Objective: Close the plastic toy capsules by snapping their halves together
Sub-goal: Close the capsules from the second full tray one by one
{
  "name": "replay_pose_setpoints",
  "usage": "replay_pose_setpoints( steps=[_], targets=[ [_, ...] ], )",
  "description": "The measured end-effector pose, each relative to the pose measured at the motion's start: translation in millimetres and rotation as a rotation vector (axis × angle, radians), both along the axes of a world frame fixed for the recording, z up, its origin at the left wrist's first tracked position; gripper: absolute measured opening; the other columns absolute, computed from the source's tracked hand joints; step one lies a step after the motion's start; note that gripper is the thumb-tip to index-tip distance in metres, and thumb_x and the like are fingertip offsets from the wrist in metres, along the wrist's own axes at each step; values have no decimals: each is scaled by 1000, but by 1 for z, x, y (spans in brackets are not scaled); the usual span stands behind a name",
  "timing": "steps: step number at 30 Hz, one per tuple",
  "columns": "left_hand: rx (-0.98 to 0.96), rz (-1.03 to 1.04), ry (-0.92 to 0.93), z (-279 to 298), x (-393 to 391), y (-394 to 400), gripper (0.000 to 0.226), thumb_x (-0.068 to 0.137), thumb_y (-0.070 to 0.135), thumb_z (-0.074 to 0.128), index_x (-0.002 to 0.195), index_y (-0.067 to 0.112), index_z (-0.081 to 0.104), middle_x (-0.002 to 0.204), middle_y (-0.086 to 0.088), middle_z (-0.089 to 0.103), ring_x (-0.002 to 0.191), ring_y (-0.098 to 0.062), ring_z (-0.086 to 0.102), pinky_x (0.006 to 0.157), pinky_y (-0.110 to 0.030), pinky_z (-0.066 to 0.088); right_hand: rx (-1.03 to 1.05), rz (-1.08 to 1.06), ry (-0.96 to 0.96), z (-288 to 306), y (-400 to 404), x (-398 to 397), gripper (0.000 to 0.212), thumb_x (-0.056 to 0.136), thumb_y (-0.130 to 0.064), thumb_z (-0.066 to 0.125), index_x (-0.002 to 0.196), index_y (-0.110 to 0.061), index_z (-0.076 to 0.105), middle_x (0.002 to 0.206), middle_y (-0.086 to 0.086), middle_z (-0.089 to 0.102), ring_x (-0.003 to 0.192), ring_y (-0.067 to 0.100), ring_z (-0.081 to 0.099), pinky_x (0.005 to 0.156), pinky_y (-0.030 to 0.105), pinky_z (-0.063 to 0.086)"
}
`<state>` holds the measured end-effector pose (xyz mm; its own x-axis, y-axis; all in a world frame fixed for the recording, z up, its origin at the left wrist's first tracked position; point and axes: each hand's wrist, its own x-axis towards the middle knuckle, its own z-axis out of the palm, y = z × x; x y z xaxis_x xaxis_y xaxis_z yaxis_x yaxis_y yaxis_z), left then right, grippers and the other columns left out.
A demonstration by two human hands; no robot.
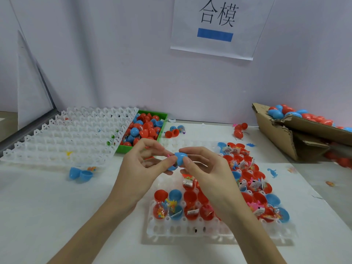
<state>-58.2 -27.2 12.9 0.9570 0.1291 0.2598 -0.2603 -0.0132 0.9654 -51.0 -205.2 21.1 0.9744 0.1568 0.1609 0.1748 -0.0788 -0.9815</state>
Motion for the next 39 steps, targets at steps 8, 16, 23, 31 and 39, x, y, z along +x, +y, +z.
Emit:
replay_pose_setpoints(
  steps=[8,16,23,31,39],
  targets=[
    [105,24,-135,-1,-1,1,14,79,23,83,90,15,77,112,12,79,78,-20,79,71,-24,63,59,-60,-51,-2,8,-3,17,96,-23,70,112,-28,74,106,-13,76,98,7,74,82,24,62],
    [408,21,-378,2,-7,-3,31,80,32,80,104,13,76,113,6,62,101,-13,70,78,-18,60,91,-125,-92,-3,10,-4,15,95,-30,70,109,-32,74,104,-16,76,100,6,73,83,29,63],
    [331,12,-383,0,-3,0,16,90,16,74,106,13,75,116,4,66,106,-24,70,71,-35,65,161,-118,-82,-4,11,-6,15,96,-27,68,110,-30,73,104,-13,77,100,10,75,81,26,62],
    [526,85,-514,0,-4,-2,16,89,0,77,101,9,70,114,3,61,110,-16,65,81,-16,57,164,-119,-103,-3,13,-7,17,96,-20,68,110,-28,73,106,-15,75,102,9,74,81,24,61],
    [465,109,-518,2,-7,-2,16,88,10,79,102,9,72,110,3,67,107,-13,67,85,-14,54,168,-117,-121,0,12,-8,17,95,-19,69,110,-27,73,104,-14,76,100,7,74,76,19,59]
  ],
)
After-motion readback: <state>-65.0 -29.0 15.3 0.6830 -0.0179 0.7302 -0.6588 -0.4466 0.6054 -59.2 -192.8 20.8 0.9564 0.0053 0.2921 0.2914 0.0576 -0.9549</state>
